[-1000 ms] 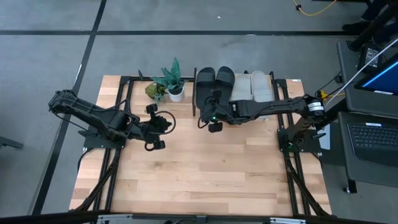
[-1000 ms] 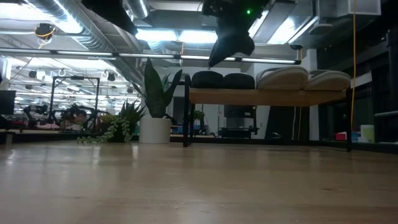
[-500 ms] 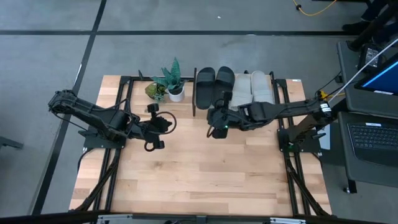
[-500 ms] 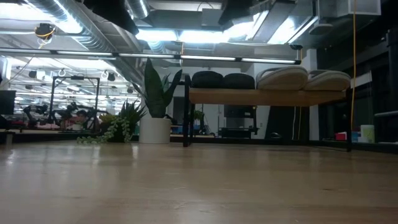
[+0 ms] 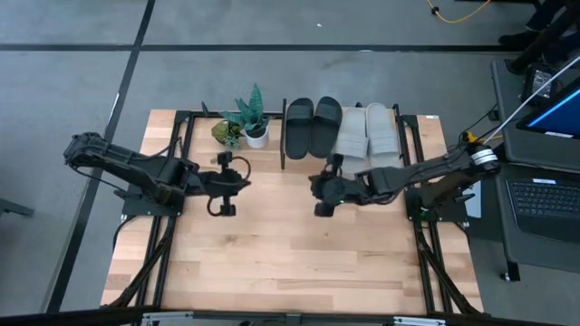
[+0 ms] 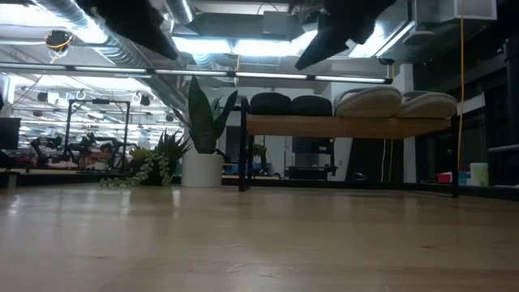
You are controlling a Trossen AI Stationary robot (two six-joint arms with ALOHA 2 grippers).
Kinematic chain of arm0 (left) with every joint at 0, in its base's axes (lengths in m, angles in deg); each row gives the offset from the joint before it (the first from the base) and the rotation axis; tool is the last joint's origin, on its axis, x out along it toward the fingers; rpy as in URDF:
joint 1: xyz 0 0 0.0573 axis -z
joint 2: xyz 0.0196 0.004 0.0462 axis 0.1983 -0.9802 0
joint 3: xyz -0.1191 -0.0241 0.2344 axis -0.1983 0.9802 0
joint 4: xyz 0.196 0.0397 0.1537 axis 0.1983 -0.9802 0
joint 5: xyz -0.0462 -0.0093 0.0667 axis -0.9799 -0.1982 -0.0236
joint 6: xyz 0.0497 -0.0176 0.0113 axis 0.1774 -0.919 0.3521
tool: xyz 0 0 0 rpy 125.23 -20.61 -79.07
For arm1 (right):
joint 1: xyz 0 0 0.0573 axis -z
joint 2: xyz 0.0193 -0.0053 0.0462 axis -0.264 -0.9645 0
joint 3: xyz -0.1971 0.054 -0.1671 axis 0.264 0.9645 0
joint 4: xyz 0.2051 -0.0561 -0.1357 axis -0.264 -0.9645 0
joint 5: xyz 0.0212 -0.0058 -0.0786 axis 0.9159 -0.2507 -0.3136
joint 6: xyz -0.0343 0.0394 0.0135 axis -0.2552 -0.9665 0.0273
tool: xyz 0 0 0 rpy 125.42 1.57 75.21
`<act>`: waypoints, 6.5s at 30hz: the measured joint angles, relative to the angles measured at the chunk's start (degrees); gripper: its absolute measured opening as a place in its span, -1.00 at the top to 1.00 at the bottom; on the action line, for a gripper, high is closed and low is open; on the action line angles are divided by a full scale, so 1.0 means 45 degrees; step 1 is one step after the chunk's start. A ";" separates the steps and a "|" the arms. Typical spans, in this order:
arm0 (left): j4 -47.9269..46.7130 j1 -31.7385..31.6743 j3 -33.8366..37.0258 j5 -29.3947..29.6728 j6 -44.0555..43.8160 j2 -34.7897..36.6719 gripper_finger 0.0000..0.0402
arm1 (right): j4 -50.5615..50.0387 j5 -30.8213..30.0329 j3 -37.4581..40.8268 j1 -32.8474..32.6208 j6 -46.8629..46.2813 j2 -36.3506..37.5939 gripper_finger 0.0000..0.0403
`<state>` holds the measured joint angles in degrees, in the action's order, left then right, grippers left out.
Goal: Pick and place slides into the shelf
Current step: Return to Home Position
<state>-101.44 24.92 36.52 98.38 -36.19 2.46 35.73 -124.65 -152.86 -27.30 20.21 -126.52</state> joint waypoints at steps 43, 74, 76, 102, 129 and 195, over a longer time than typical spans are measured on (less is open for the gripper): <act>0.9344 -0.5883 1.0401 -0.9581 0.2011 1.0416 1.00 | 1.1666 0.5819 1.0435 0.2233 0.1707 0.8411 0.99; 0.9924 -0.6390 1.0976 -0.8890 0.1338 1.0392 1.00 | 1.2958 0.6781 1.2896 0.2472 0.1389 1.0076 0.95; 0.9928 -0.6390 1.0976 -0.8890 0.1334 1.0392 1.00 | 1.2959 0.6782 1.2896 0.2472 0.1394 1.0076 0.95; 0.9928 -0.6390 1.0976 -0.8876 0.1330 1.0392 1.00 | 1.2344 0.6898 1.3029 0.2059 -0.0633 1.1369 0.94; 0.9919 -0.6390 1.0976 -0.8876 0.1329 1.0387 1.00 | 0.7994 0.7806 1.4864 0.1952 0.0928 1.9365 0.94; 0.9920 -0.6388 1.0974 -0.8881 0.1331 1.0387 1.00 | 0.7758 0.8879 1.4868 0.2028 0.0719 1.9368 0.94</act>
<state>-56.81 -3.83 85.91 58.42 -30.20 49.20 70.64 -84.69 -85.96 -18.17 23.45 -39.37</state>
